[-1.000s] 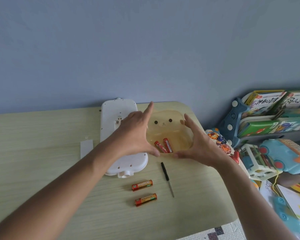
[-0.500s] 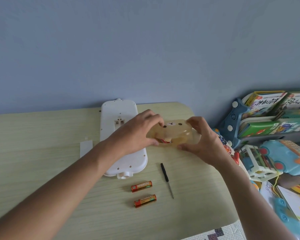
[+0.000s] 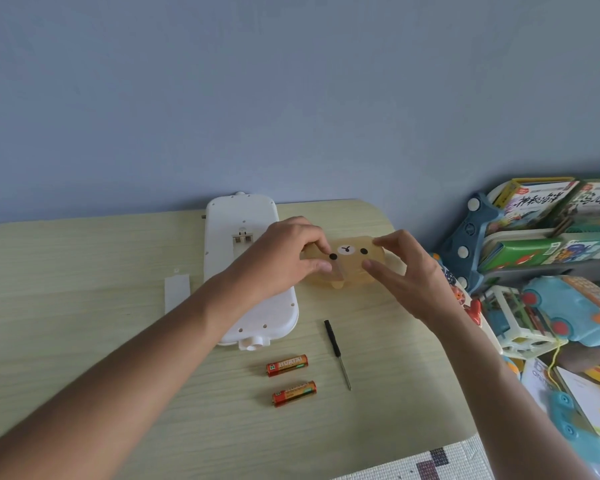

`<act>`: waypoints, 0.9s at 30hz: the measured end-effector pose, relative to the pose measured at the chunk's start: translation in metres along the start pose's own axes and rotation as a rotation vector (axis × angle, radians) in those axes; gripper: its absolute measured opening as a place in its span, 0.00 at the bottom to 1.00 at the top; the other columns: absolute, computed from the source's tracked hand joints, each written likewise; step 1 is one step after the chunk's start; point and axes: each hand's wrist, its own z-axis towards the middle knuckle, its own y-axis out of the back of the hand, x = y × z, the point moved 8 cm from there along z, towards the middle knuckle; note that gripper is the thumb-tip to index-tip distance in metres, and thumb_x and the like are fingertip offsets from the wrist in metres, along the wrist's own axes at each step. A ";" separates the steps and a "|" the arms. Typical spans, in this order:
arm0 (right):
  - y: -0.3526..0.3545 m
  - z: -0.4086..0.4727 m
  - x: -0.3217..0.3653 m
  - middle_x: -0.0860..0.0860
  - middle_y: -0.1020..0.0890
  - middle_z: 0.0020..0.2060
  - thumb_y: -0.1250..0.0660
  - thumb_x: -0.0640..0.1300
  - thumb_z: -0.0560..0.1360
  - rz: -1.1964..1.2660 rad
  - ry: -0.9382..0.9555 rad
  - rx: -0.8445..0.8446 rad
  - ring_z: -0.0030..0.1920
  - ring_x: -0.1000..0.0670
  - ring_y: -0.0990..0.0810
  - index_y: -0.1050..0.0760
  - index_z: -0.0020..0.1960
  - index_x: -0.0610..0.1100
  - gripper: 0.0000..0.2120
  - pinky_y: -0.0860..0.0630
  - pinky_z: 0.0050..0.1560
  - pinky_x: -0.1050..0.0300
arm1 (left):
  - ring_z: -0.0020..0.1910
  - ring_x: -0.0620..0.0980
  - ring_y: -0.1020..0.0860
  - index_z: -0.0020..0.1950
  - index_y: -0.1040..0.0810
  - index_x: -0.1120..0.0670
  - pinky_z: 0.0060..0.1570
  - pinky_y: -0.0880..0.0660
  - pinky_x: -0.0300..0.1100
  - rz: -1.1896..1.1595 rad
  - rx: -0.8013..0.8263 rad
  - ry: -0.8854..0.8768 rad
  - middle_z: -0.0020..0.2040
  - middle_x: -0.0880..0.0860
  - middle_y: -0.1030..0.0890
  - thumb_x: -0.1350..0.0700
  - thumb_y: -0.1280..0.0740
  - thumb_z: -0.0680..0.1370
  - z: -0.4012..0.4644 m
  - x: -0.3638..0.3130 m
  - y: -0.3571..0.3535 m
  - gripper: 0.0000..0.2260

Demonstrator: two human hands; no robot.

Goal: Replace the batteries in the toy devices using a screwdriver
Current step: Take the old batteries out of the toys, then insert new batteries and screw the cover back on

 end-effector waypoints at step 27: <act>-0.086 -0.122 0.088 0.60 0.21 0.43 0.22 0.56 0.67 -0.174 0.546 0.469 0.45 0.58 0.22 0.15 0.49 0.55 0.13 0.23 0.44 0.60 | 0.49 0.47 0.32 0.49 0.18 0.45 0.51 0.36 0.44 0.421 0.005 -0.153 0.46 0.44 0.30 0.40 0.29 0.70 -0.146 -0.015 0.000 0.13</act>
